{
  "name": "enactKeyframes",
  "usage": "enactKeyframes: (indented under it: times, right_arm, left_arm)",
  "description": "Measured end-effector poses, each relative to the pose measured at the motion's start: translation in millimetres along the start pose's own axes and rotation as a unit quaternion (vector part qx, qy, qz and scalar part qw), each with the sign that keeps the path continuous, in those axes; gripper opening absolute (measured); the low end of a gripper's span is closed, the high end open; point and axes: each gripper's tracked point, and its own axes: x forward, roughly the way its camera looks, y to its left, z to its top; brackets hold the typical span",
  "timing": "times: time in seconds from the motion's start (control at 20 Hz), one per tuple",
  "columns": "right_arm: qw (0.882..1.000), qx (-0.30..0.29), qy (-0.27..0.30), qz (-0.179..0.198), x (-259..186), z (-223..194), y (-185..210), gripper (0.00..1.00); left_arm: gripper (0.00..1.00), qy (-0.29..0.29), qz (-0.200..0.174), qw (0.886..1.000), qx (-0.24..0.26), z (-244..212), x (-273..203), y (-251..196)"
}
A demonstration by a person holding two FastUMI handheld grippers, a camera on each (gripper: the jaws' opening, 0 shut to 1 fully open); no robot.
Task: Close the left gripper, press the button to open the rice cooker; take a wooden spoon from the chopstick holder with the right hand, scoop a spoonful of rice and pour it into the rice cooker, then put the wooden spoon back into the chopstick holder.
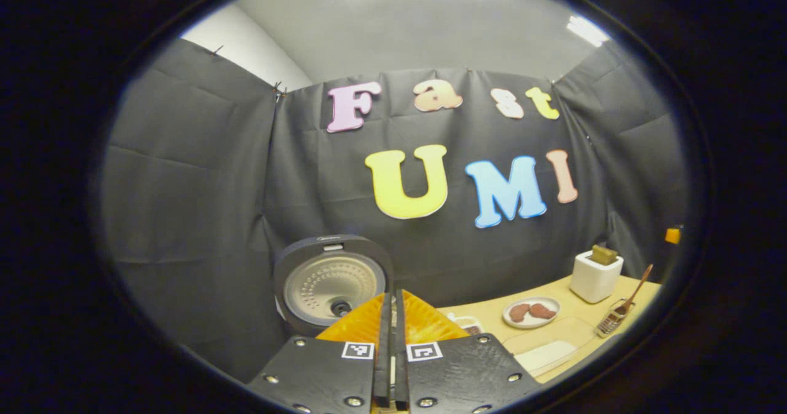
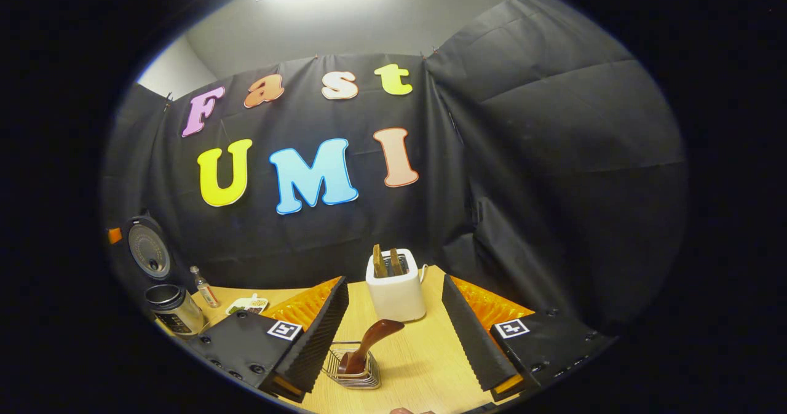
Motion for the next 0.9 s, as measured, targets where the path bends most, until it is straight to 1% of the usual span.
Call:
enactKeyframes:
  times: [0.15,0.2,0.25,0.3,0.35,0.4,0.45,0.5,0.65,0.8,0.85,0.9]
  right_arm:
    - [1.0,0.0,0.011,-0.002,3,-6,-2,0.98]
    - [1.0,0.005,0.014,0.0,6,-7,-2,0.98]
    - [1.0,0.013,0.016,0.002,8,-10,-2,0.98]
    - [1.0,0.021,0.019,0.005,11,-13,-2,0.93]
    - [0.999,0.031,0.022,0.01,13,-16,-1,0.98]
    - [0.999,0.042,0.025,0.021,15,-19,1,0.93]
    - [0.998,0.055,0.027,0.028,18,-23,3,0.93]
    - [0.997,0.066,0.029,0.033,21,-26,3,0.98]
    - [0.995,0.089,0.046,0.028,35,-47,-4,0.98]
    - [0.992,0.104,0.068,0.024,46,-71,-7,0.98]
    - [0.991,0.109,0.075,0.027,50,-78,-6,0.98]
    - [0.99,0.115,0.081,0.029,55,-85,-4,0.98]
  left_arm:
    - [0.69,-0.009,-0.02,1.0,-0.018,1,-14,-21]
    - [0.92,-0.007,-0.018,1.0,-0.017,-3,-15,-23]
    - [0.93,-0.004,-0.018,1.0,-0.012,-8,-14,-26]
    - [0.92,0.001,-0.019,1.0,-0.008,-14,-15,-30]
    - [0.93,0.005,-0.022,1.0,-0.007,-20,-14,-34]
    - [0.92,0.01,-0.025,1.0,-0.009,-27,-14,-39]
    - [0.93,0.015,-0.028,0.999,-0.014,-34,-13,-43]
    - [0.93,0.02,-0.032,0.999,-0.02,-41,-13,-45]
    - [0.92,0.026,-0.03,0.999,-0.034,-54,-11,-45]
    - [0.92,0.015,-0.012,1.0,-0.018,-55,-9,-41]
    - [0.92,0.021,-0.015,1.0,-0.016,-58,-10,-46]
    - [0.92,0.03,-0.026,0.999,-0.019,-63,-12,-57]
